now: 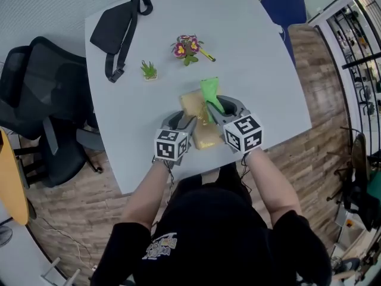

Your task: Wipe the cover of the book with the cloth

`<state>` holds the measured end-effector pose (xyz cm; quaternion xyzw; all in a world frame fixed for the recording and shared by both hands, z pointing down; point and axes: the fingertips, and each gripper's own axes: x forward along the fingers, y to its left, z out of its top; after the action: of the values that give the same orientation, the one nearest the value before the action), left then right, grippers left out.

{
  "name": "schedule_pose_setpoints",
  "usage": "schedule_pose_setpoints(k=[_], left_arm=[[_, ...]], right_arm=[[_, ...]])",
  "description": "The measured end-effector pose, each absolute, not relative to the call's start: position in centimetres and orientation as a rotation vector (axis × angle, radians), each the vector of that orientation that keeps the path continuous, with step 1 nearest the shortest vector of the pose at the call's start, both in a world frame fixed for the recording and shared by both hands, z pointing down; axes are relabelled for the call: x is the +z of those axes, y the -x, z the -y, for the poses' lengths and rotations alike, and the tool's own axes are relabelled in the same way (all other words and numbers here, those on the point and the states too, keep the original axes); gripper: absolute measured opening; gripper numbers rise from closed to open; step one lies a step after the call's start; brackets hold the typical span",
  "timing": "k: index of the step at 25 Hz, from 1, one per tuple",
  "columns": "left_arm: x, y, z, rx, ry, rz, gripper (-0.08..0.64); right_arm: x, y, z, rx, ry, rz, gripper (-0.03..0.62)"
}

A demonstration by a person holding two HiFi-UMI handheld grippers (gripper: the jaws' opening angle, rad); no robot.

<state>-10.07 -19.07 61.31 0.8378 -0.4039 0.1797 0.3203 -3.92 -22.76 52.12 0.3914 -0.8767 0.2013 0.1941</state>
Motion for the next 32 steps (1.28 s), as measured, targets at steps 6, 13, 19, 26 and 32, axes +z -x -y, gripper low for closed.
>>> schedule_pose_setpoints(k=[6, 13, 19, 26, 32], left_arm=[[63.8, 10.1, 19.2, 0.461, -2.147, 1.025, 0.199], [64.5, 10.6, 19.2, 0.359, -2.118, 1.01, 0.244], [64.4, 10.6, 19.2, 0.377, -2.164, 1.034, 0.244], [64.3, 10.6, 19.1, 0.373, -2.16, 1.03, 0.244], [64.3, 10.6, 19.2, 0.37, -2.159, 1.033, 0.245]], right_arm=[[56.3, 6.5, 23.2, 0.504, -0.921, 2.374, 0.1], [59.6, 8.7, 23.1, 0.345, -0.735, 2.279, 0.101], [61.0, 10.2, 23.3, 0.197, -0.621, 2.2, 0.101], [62.2, 11.0, 23.5, 0.152, -0.566, 2.157, 0.101], [62.3, 10.7, 24.0, 0.198, -0.614, 2.167, 0.1]])
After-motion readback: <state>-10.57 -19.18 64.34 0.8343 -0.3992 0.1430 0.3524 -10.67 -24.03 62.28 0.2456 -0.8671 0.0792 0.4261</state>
